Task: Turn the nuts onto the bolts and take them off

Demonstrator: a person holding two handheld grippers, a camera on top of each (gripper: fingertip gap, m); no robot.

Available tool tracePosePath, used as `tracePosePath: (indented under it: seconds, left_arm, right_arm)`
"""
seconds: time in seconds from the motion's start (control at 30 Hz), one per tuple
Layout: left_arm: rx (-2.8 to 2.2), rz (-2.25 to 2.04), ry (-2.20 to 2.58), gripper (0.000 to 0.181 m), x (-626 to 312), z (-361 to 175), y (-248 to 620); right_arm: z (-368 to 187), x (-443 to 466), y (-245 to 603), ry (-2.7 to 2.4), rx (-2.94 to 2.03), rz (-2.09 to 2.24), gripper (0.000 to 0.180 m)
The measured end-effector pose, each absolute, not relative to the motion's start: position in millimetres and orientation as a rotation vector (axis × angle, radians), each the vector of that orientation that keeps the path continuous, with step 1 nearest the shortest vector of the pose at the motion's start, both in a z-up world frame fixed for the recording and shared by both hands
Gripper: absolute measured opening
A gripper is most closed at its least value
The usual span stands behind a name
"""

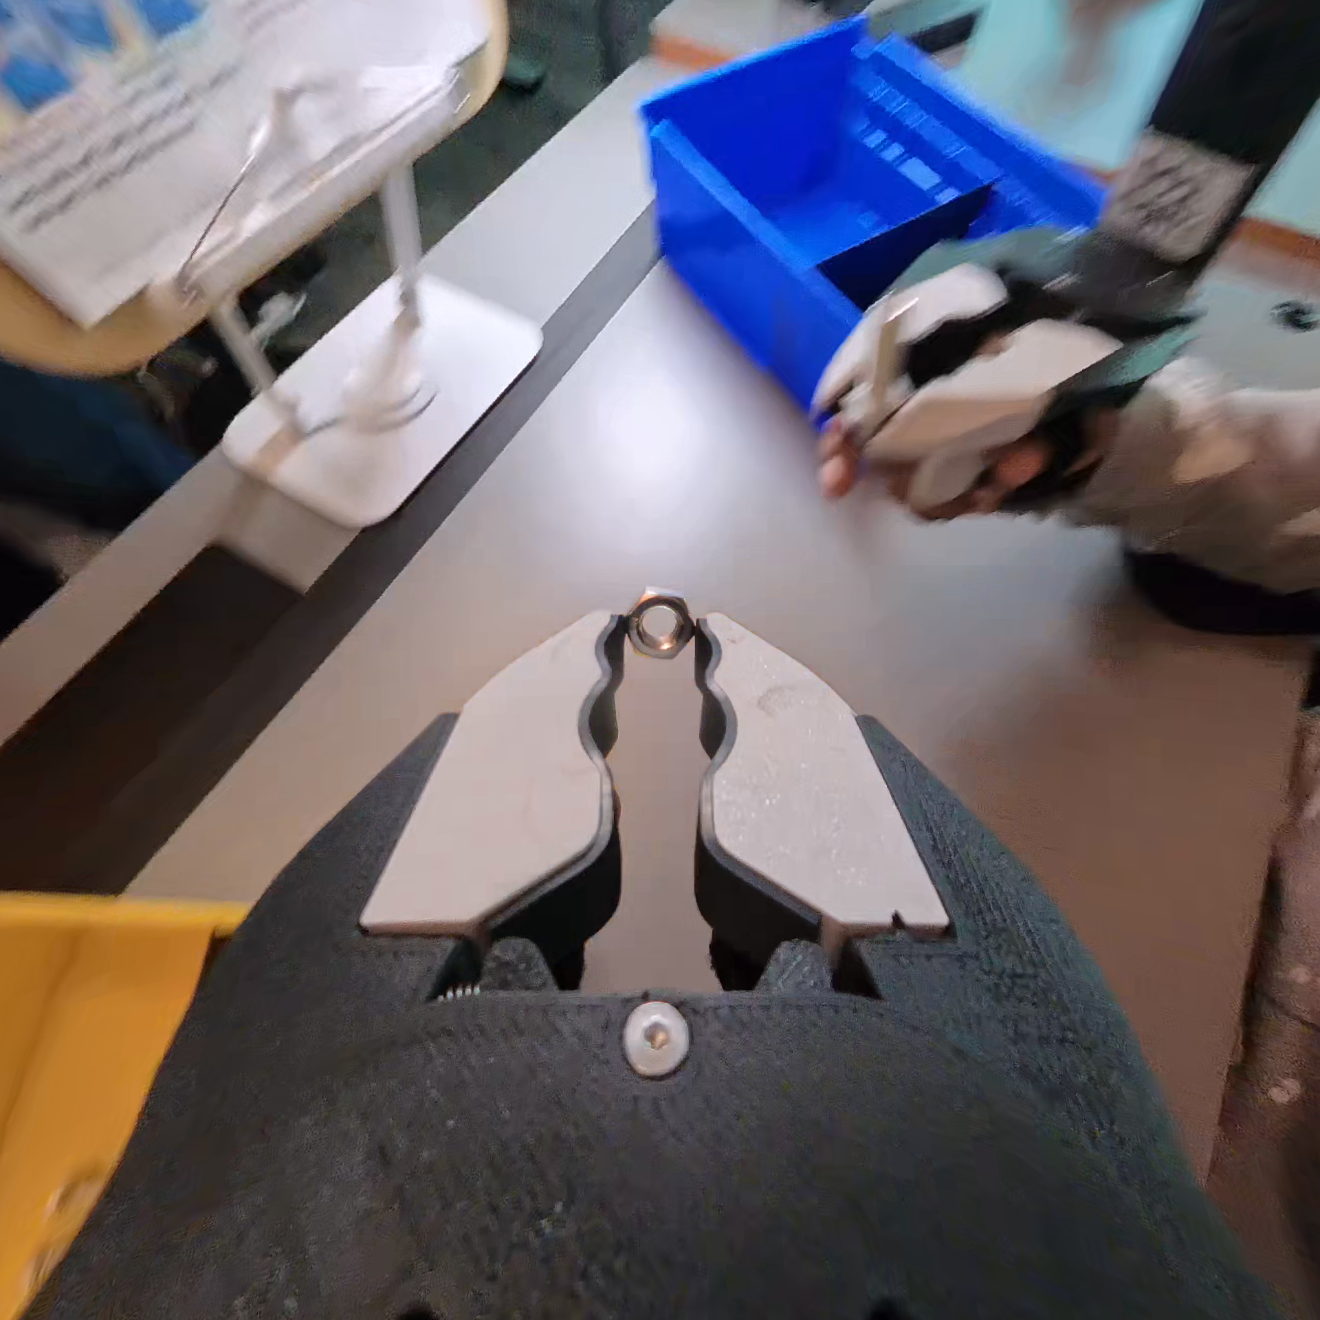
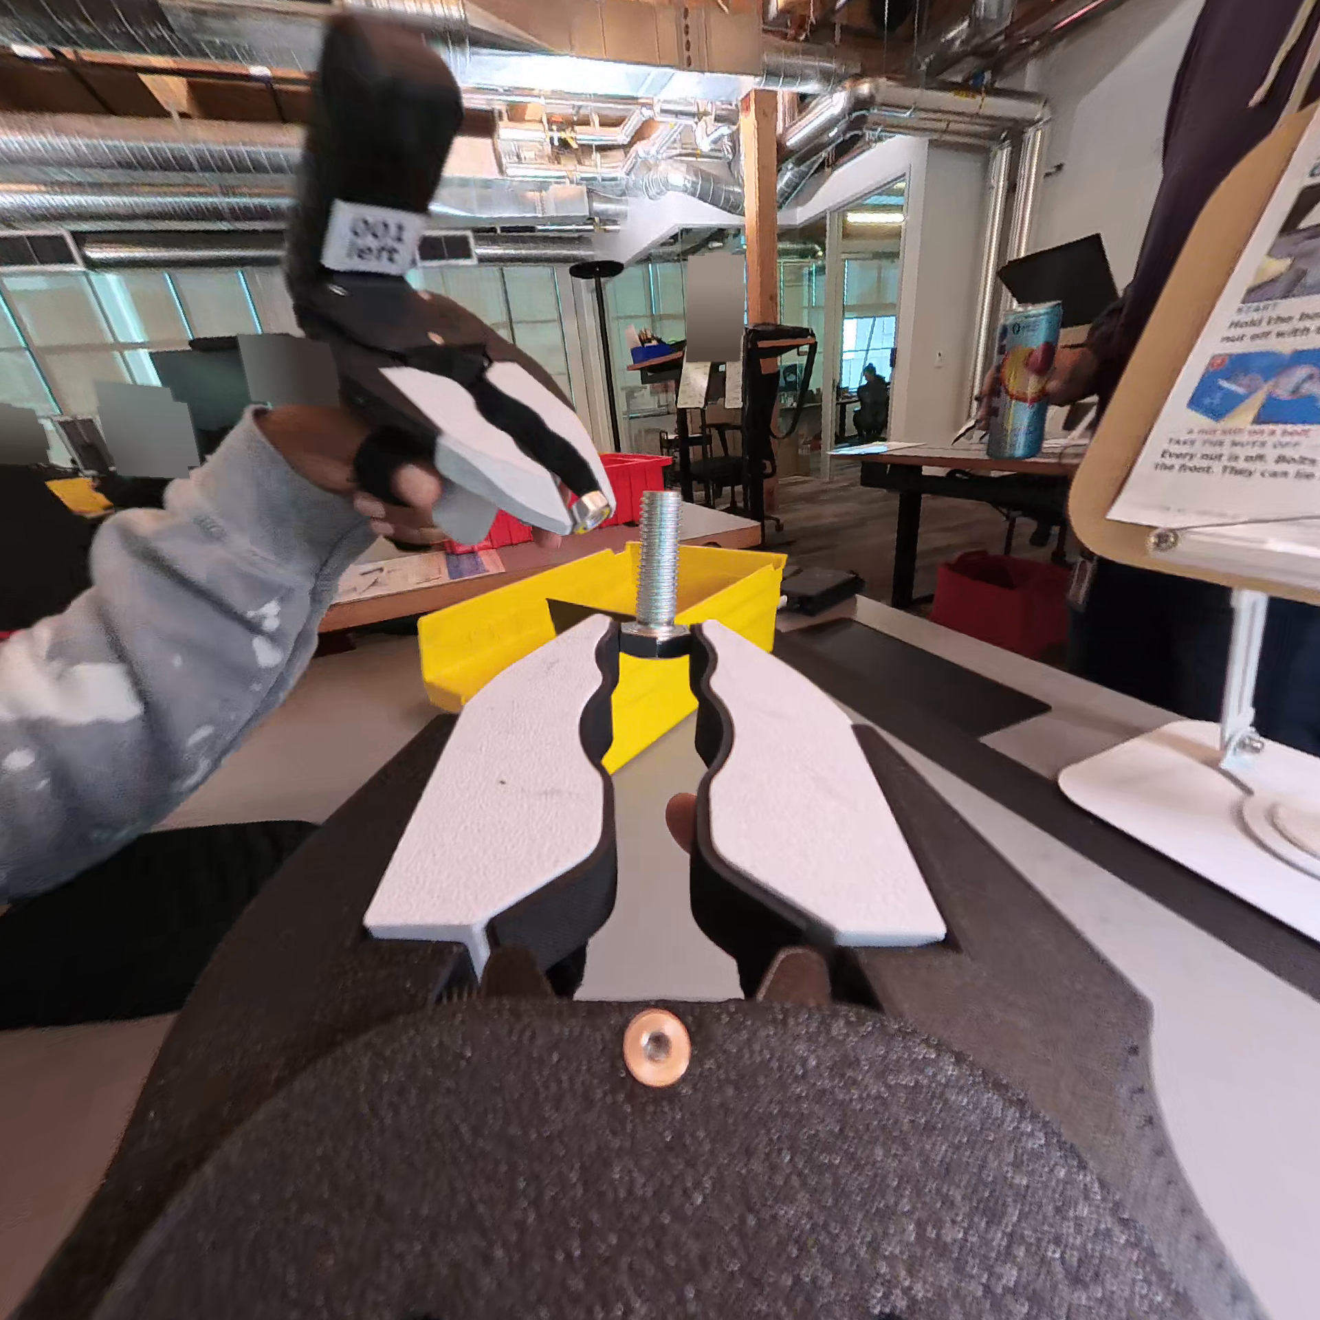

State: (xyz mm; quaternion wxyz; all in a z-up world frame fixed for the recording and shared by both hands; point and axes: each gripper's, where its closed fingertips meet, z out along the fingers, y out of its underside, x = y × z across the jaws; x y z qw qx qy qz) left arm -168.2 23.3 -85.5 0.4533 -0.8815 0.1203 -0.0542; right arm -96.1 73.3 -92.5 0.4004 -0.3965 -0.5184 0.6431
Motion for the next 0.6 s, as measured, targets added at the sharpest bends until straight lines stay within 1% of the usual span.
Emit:
tracePosePath:
  seconds: [0.1,0.2,0.6]
  left_arm:
    - [-2.087,-0.210,0.419,0.020,-122.8,-78.7,44.8]
    - [-2.077,-0.269,0.489,0.020,-101.8,-88.2,52.2]
    - [-2.241,-0.403,0.576,0.020,-98.0,-142.2,55.1]
  right_arm:
    - [-105.6,-104.0,65.2,-1.365,-1.004,1.560,0.018]
    - [-129.3,-98.0,63.7,-1.437,-0.999,1.483,0.018]
    - [-172.6,-104.1,53.5,-1.620,-0.956,1.371,0.018]
